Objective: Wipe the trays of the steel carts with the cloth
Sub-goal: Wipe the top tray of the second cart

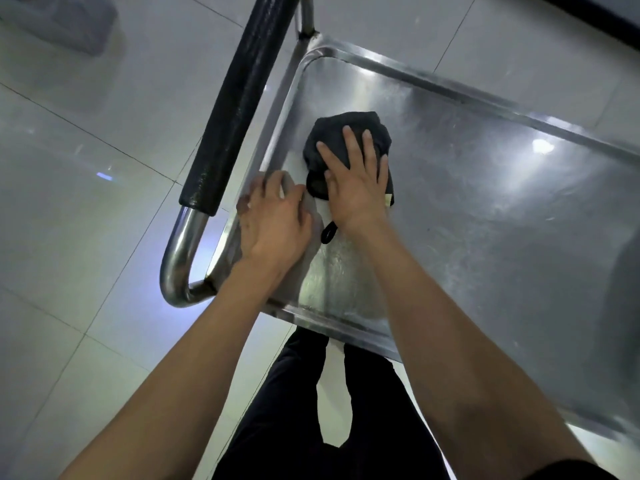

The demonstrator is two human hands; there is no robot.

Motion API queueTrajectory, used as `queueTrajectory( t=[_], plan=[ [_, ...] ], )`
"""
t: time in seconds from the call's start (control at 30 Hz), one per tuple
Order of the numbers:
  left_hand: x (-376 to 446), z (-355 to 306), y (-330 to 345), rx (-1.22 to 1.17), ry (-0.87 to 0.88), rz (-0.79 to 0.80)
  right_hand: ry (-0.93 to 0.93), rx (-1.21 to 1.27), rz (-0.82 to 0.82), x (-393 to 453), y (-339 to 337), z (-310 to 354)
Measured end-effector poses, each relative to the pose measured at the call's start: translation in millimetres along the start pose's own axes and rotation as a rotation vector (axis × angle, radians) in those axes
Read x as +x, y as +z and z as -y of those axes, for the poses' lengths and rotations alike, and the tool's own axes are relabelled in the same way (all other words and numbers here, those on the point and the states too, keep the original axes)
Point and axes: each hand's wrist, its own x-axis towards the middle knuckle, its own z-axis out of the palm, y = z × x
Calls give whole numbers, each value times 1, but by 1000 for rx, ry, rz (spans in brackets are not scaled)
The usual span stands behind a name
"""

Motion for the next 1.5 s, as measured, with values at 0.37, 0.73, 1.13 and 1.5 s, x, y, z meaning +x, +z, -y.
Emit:
queueTrajectory(
  t=[0.37,0.73,1.13,1.5],
  plan=[
    [-21,-104,31,60,323,41,247,53,-137,-98,-31,-147],
    [-65,-98,35,24,153,-56,350,28,-168,-151,-45,-203],
    [-58,-14,20,22,8,-23,184,-21,-133,-118,-5,-90],
    [-45,49,12,-18,-35,11,32,-57,-17,-67,22,23]
  ],
)
